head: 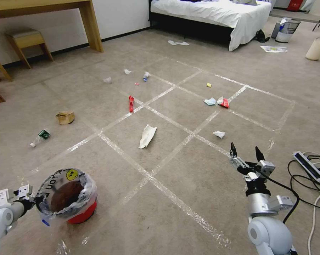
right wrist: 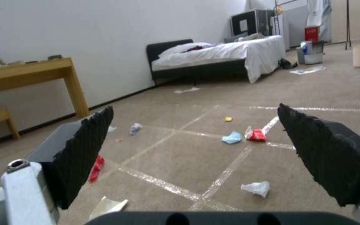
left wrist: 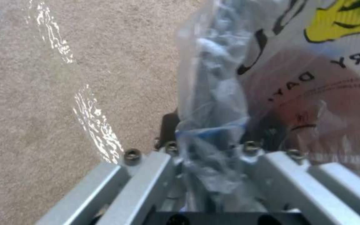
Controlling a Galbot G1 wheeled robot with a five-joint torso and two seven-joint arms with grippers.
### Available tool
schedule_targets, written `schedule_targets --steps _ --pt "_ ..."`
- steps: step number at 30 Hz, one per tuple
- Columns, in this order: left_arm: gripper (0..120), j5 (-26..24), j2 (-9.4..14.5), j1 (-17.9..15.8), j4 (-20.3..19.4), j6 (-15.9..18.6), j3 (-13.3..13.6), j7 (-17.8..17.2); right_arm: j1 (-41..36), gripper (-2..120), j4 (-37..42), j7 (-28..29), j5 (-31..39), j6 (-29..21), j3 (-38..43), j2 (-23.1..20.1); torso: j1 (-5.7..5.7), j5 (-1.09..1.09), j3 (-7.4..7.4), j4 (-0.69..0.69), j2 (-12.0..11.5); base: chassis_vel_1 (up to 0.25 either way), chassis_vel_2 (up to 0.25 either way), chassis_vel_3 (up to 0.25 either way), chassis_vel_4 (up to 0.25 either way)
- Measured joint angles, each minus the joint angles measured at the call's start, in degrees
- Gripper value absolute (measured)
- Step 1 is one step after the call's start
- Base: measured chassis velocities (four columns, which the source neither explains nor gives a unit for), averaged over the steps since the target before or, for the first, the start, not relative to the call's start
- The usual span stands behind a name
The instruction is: Pick up the trash bin and place the garbage on the floor into it.
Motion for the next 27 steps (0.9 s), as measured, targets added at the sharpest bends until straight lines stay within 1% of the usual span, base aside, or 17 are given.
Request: schedule_targets --steps 1,2,6,8,9,10,12,14,25,27 --pt "2 -0.1 0.0 0.3 -0.4 0.0 -0.2 0.2 0.0 100 0.1 0.0 0.0 0.0 0.0 0.0 0.00 0.00 0.00 0.00 0.0 0.000 0.000 0.000 0.000" --pt "1 -0.2 0.0 0.7 -1.0 -0.1 -0.5 0.2 -0.1 100 0.1 0.0 0.0 0.1 0.0 -0.1 0.00 -0.01 0.01 -0.01 0.0 0.000 0.000 0.000 0.000" --pt "1 -0.3 -0.1 1.2 -1.7 -0.3 -0.9 0.1 -0.1 100 0.2 0.0 0.0 0.2 0.0 -0.1 0.00 0.00 0.01 -0.01 0.0 0.000 0.000 0.000 0.000" --pt "1 -0.4 -0.6 1.9 -3.4 -1.1 -1.9 -0.2 -0.3 100 0.4 0.0 0.1 0.2 -0.1 -0.3 0.00 0.01 0.01 0.01 0.0 0.000 0.000 0.000 0.000" --pt "1 -0.4 -0.6 1.9 -3.4 -1.1 -1.9 -0.2 -0.3 100 0.4 0.0 0.1 0.2 -0.1 -0.3 0.00 0.01 0.01 0.01 0.0 0.000 0.000 0.000 0.000" --pt "1 -0.7 -1.1 2.4 -4.7 -1.4 -2.6 -0.7 -0.3 100 0.6 0.1 0.1 0.2 -0.1 -0.5 0.00 0.00 0.01 0.01 0.0 0.000 0.000 0.000 0.000" --pt "1 -0.8 -1.3 2.5 -5.0 -1.5 -2.8 -0.9 -0.4 100 0.7 0.1 0.2 0.2 -0.1 -0.5 0.00 0.00 0.01 0.00 0.0 0.000 0.000 0.000 0.000" --pt "1 -1.1 -2.2 3.2 -7.2 -2.1 -4.2 -2.0 -0.4 100 1.1 0.2 0.5 0.2 -0.2 -0.9 0.00 0.01 0.01 0.00 0.0 0.000 0.000 0.000 0.000" --pt "1 -1.4 -4.1 3.9 -9.8 -2.9 -5.8 -3.5 -0.5 100 1.5 0.4 0.9 0.2 -0.3 -1.2 0.00 0.02 0.01 0.01 0.0 0.000 0.000 0.000 0.000" --pt "1 -1.5 -5.3 4.4 -11.3 -3.4 -6.8 -4.4 -0.4 100 1.7 0.4 1.0 0.2 -0.4 -1.4 0.00 0.02 0.01 -0.01 0.0 0.000 0.000 0.000 0.000"
